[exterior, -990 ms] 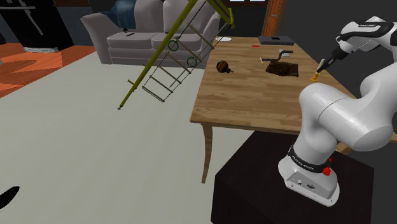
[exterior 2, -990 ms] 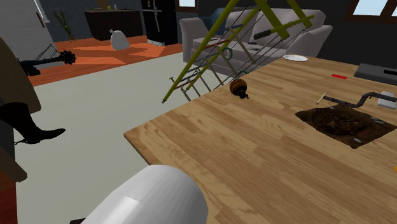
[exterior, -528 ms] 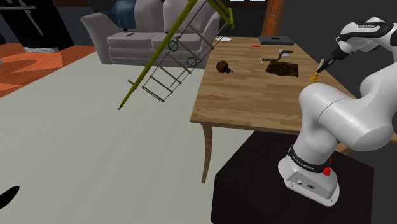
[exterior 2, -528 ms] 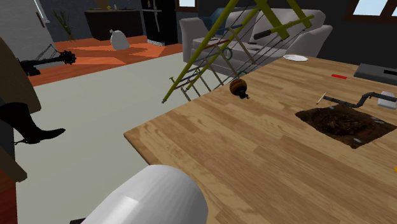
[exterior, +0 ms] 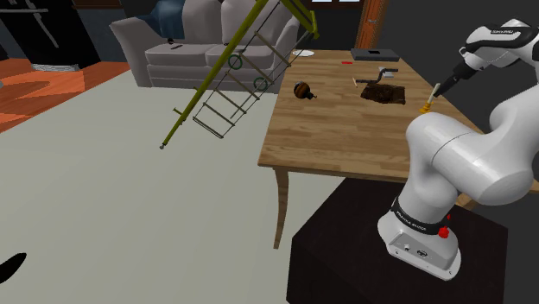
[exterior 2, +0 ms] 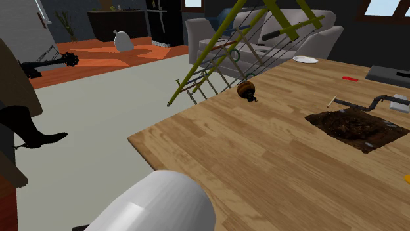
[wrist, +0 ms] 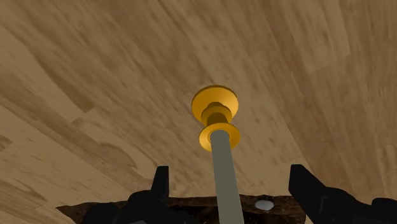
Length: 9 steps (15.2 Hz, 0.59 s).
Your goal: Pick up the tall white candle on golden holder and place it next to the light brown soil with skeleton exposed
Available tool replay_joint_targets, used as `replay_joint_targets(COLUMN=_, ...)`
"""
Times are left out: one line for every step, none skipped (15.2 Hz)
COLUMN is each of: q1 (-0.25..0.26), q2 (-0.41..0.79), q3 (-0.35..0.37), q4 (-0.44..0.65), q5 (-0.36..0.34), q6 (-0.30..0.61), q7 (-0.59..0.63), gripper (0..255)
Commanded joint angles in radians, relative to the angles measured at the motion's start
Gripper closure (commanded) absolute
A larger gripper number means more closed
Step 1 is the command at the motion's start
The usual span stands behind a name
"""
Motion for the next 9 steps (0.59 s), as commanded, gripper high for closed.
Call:
replay_joint_targets(q1=-0.015, q2=0.023, q3=0.019, q4=0.021, q5=0.016, q6=-0.044, q7=-0.008, gripper=0)
replay_joint_targets(q1=-0.020, q2=0.032, q3=0.026, q4=0.032, q5=0.023, q6=-0.063, q7=-0.012, gripper=0)
replay_joint_targets(q1=-0.020, q2=0.032, q3=0.026, q4=0.032, q5=0.023, q6=-0.063, q7=-0.012, gripper=0)
replay_joint_targets(q1=-0.020, q2=0.032, q3=0.026, q4=0.032, q5=0.023, q6=-0.063, q7=-0.012, gripper=0)
replay_joint_targets(q1=-0.020, q2=0.032, q3=0.026, q4=0.032, q5=0.023, q6=-0.063, q7=-0.012, gripper=0)
replay_joint_targets(q1=-0.020, q2=0.032, q3=0.026, q4=0.032, q5=0.023, q6=-0.063, q7=-0.012, gripper=0)
replay_joint_targets(q1=-0.020, q2=0.032, q3=0.026, q4=0.032, q5=0.023, q6=-0.063, q7=-0.012, gripper=0)
replay_joint_targets(q1=-0.020, q2=0.032, q3=0.026, q4=0.032, q5=0.023, q6=-0.063, q7=-0.012, gripper=0)
replay_joint_targets(q1=-0.020, q2=0.032, q3=0.026, q4=0.032, q5=0.023, q6=-0.063, q7=-0.012, gripper=0)
